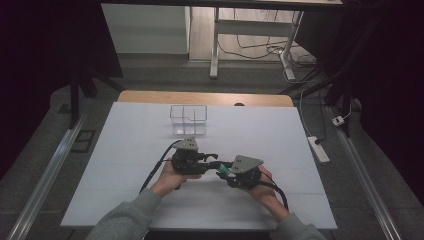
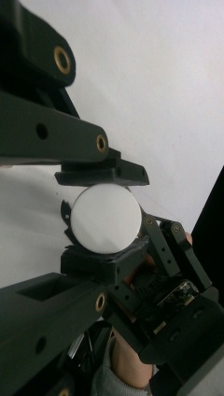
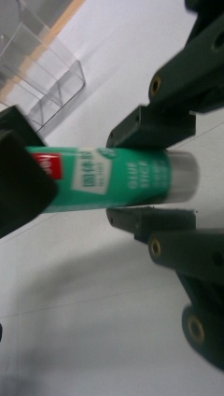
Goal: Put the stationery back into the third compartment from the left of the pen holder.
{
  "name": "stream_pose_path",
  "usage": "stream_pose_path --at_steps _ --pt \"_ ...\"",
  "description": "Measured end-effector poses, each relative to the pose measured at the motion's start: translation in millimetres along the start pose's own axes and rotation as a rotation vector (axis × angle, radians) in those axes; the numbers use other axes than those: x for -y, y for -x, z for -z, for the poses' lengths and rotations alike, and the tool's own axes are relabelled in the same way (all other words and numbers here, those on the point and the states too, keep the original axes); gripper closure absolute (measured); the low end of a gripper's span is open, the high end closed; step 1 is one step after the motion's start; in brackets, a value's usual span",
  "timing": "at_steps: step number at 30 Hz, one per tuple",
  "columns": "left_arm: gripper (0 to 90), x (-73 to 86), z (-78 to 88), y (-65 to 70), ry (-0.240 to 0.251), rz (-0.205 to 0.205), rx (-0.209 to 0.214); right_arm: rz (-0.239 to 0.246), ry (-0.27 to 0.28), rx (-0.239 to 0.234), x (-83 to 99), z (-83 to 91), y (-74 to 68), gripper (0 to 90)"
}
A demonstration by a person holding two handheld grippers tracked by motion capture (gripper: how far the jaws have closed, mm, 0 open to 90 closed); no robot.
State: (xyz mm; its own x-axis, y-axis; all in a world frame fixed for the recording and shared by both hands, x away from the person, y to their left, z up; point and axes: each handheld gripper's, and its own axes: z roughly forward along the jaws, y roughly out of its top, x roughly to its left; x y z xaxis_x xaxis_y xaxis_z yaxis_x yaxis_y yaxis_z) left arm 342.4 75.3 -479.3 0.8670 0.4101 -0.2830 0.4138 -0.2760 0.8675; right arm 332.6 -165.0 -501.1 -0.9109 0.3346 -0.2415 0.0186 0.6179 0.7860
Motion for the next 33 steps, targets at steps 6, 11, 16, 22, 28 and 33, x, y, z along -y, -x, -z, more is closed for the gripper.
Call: stream_pose_path --at_steps 6,11,16,22,28,33 --pt "64.3 -3.2 17.8 -8.9 0.022 0.013 -0.055 -0.047 0.004 0.008 2.1 4.0 3.6 46.7" --pt "64.3 -4.1 27.0 -12.7 0.021 0.012 -0.089 -0.116 -0.01 0.012 6.8 10.7 12.0 42.9" --pt "64.3 -3.9 32.9 -14.9 0.025 0.013 -0.107 -0.182 -0.018 0.03 16.7 20.6 20.0 41.0" --pt "64.3 -5.5 39.0 -15.7 0.037 0.013 -0.116 -0.242 -0.032 0.069 32.6 39.3 27.2 39.6" --pt "64.2 -9.1 45.4 -14.5 0.04 -0.001 -0.132 -0.293 -0.042 0.109 49.2 60.0 30.6 38.9" --pt "64.2 -10.2 50.8 -16.6 0.041 0.0 -0.147 -0.325 -0.04 0.139 62.5 75.1 32.8 38.8"
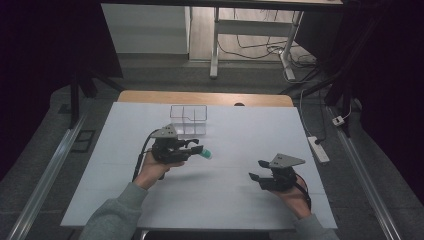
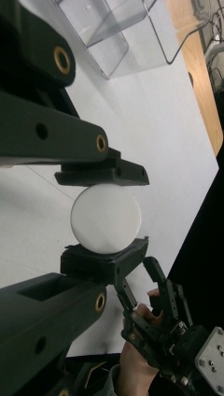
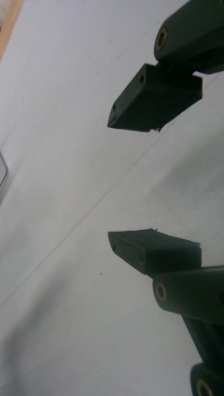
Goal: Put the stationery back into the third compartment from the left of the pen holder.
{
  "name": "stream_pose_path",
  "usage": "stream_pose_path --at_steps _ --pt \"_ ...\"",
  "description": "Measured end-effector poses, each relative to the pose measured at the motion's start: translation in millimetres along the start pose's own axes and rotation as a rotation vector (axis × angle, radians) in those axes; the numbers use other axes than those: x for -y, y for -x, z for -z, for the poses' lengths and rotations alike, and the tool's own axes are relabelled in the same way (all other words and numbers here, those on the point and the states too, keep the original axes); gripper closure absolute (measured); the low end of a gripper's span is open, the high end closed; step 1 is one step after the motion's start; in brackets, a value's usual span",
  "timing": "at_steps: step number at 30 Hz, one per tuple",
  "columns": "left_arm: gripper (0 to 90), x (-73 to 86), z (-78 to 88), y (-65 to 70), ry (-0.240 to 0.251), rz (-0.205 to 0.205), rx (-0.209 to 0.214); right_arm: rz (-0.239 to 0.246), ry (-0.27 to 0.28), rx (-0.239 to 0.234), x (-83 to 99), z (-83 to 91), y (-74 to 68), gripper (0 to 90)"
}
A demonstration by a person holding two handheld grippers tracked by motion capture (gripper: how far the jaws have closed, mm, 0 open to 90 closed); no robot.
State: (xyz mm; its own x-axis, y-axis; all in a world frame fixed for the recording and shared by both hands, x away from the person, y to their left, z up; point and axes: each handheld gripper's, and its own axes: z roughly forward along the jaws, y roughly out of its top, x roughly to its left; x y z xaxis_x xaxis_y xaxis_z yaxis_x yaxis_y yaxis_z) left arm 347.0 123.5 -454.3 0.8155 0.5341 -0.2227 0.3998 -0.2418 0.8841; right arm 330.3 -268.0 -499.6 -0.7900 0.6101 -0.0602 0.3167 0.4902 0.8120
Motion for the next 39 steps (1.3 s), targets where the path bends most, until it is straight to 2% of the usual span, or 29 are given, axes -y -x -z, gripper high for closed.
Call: stream_pose_path --at_steps 4,11,21,26,32,39 --pt "64.2 -1.3 2.7 -2.6 0.001 0.001 -0.007 -0.021 0.005 0.019 7.9 9.0 4.9 38.8" --pt "64.2 -11.5 11.4 -10.5 0.023 0.002 -0.036 -0.022 -0.004 0.031 16.4 17.5 8.3 38.3" --pt "64.2 -42.2 27.1 -27.3 0.045 -0.012 -0.105 -0.026 -0.009 0.019 19.5 19.0 10.6 37.4" --pt "64.1 -55.9 34.8 -40.0 0.049 -0.007 -0.145 -0.029 -0.012 0.013 20.3 18.9 11.9 36.7" --pt "64.1 -68.0 35.1 -56.6 0.025 0.004 -0.196 -0.03 -0.018 0.014 21.2 17.5 12.7 36.4" --pt "64.1 -78.1 24.5 -74.5 -0.004 0.022 -0.261 -0.023 -0.027 0.011 21.4 16.8 13.3 36.5"
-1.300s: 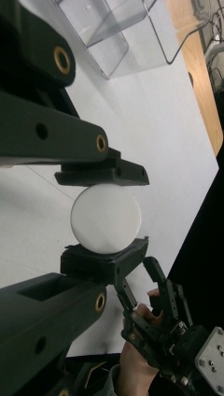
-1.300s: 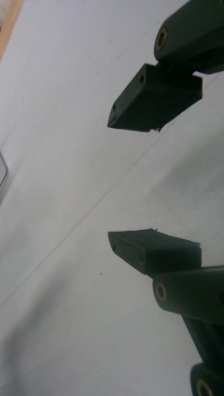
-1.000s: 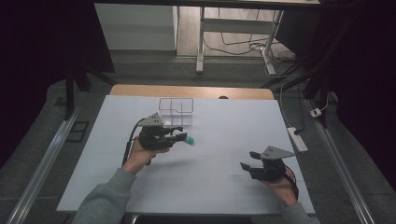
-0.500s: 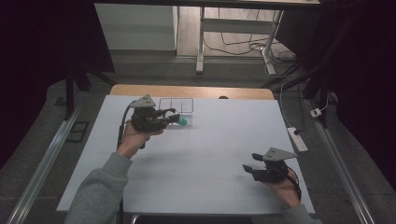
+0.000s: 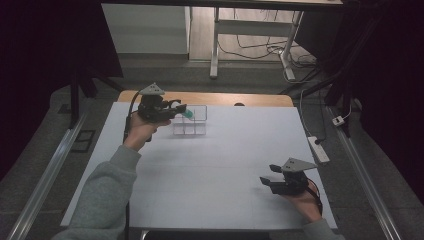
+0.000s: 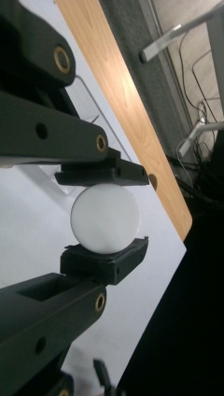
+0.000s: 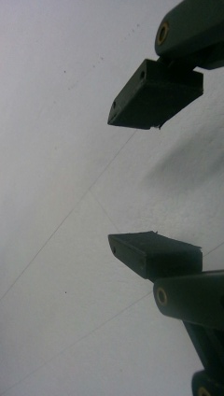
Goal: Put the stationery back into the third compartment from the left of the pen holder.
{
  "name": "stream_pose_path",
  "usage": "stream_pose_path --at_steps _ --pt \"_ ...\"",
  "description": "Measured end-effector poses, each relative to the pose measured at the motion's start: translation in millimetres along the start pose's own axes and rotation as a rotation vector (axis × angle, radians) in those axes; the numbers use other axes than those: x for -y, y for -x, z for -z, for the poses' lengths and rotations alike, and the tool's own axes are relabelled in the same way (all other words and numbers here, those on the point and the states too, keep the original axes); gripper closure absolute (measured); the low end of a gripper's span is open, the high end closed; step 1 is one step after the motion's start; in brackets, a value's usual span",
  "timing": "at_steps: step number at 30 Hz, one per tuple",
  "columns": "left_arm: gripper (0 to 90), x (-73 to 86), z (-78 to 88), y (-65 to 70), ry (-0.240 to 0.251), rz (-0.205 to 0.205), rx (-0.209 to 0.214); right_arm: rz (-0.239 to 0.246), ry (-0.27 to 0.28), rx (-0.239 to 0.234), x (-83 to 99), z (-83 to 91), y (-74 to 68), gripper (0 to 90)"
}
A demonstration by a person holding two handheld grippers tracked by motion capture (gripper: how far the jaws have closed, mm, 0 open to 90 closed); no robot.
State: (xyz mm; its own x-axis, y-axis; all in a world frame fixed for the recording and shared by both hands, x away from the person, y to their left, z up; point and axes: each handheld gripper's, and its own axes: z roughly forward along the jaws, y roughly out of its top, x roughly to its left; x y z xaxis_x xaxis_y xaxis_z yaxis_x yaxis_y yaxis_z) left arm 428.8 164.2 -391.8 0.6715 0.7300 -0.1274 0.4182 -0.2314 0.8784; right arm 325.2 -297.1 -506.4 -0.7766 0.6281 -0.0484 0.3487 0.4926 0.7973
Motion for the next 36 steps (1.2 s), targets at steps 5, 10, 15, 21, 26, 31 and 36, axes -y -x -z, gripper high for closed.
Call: stream_pose_path --at_steps 5,10,15,21,26,31,36 --pt "64.1 -5.8 -12.4 -6.3 -0.033 0.008 -0.012 0.0 -0.008 0.001 0.7 -0.4 0.2 36.4" --pt "64.1 -12.8 -28.6 -5.5 -0.063 -0.005 -0.018 0.007 -0.016 0.0 0.9 -1.6 -0.1 36.4" --pt "64.1 -17.0 -48.7 -5.4 -0.107 -0.015 -0.028 0.006 -0.015 0.0 1.3 -1.5 0.1 36.4" --pt "64.0 -18.5 -65.6 -5.5 -0.151 -0.02 -0.035 0.007 -0.018 -0.003 2.0 -1.0 -0.2 36.4" --pt "63.9 -20.4 -76.9 -2.6 -0.182 -0.027 -0.043 0.007 -0.02 0.005 2.3 -0.3 0.0 36.4" --pt "63.9 -18.7 -87.0 -3.1 -0.211 -0.025 -0.051 0.008 -0.023 -0.001 2.1 -1.8 0.0 36.4" --pt "63.3 -17.1 -90.8 -3.6 -0.212 -0.011 -0.043 0.007 -0.024 0.003 2.4 -0.8 0.8 36.2"
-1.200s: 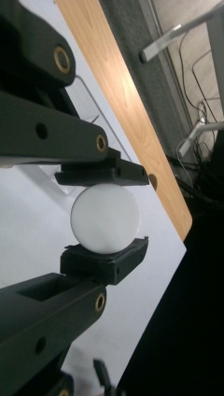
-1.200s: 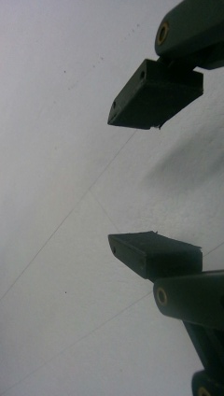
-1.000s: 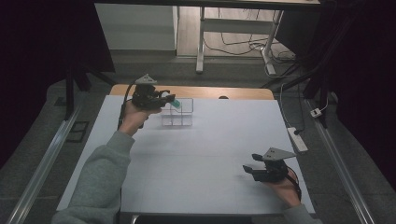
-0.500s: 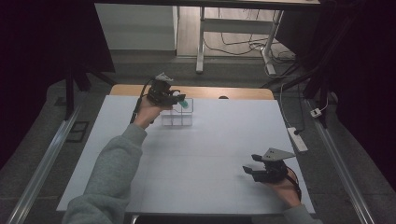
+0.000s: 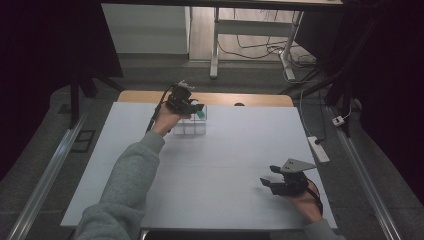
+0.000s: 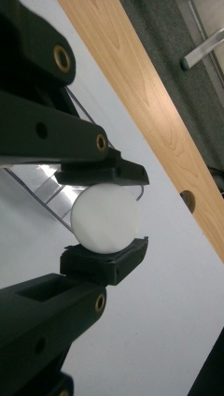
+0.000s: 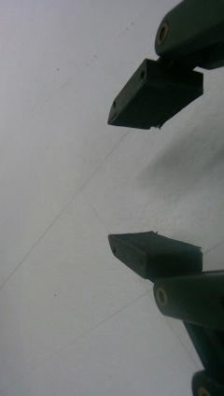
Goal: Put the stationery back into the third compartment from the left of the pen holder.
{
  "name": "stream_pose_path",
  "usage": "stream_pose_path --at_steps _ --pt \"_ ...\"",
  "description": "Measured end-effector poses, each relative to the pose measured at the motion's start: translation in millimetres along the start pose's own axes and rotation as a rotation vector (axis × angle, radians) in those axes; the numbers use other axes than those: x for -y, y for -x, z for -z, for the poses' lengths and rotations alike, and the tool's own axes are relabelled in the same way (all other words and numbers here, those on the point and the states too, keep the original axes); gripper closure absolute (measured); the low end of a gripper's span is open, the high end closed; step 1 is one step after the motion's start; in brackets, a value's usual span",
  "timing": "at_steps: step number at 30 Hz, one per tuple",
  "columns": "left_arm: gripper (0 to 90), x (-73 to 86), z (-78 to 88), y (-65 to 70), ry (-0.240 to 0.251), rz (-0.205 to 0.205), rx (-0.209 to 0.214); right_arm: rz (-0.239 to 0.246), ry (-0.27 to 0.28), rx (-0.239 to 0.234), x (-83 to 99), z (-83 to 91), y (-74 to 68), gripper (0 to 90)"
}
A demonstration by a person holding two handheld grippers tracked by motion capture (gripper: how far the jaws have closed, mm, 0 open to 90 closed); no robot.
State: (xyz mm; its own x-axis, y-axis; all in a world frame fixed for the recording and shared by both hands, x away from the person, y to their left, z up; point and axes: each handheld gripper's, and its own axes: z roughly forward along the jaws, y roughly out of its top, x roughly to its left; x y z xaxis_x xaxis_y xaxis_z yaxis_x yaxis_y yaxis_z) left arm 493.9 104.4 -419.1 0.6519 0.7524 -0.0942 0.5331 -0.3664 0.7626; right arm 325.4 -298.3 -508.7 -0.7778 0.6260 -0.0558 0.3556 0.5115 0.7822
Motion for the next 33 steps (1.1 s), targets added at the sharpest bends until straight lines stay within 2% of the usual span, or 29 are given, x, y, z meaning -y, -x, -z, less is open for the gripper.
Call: stream_pose_path --at_steps 1,2,3,4,6,10,14,25,33 --pt "61.8 0.2 0.2 -0.8 0.011 0.013 0.011 0.0 0.002 -0.001 0.1 0.1 0.3 36.2" --pt "55.5 0.2 0.8 -1.2 0.024 0.028 0.027 0.0 0.0 0.001 0.1 0.3 0.4 36.0" --pt "47.7 0.0 2.3 -0.9 0.03 0.029 0.017 -0.001 0.003 -0.001 0.2 0.2 0.5 35.8" --pt "43.7 0.1 4.2 -0.3 0.033 0.025 0.013 0.001 -0.001 0.003 0.2 0.4 0.6 35.7" --pt "41.8 1.0 8.3 0.9 0.037 0.012 0.024 -0.001 0.0 0.004 0.3 0.3 0.7 35.6" --pt "41.0 7.5 17.9 4.2 0.05 -0.015 0.032 -0.002 0.001 0.011 0.5 1.5 1.2 35.5" --pt "40.6 20.6 27.5 5.5 0.054 -0.02 0.032 -0.01 0.006 0.018 1.2 2.4 2.2 35.4" --pt "41.7 76.6 61.1 11.0 0.069 -0.042 0.015 -0.025 0.016 0.026 2.0 3.9 4.9 35.2" --pt "41.8 112.0 83.0 11.3 0.093 -0.018 0.011 -0.032 0.007 0.036 2.7 3.3 5.9 34.8"
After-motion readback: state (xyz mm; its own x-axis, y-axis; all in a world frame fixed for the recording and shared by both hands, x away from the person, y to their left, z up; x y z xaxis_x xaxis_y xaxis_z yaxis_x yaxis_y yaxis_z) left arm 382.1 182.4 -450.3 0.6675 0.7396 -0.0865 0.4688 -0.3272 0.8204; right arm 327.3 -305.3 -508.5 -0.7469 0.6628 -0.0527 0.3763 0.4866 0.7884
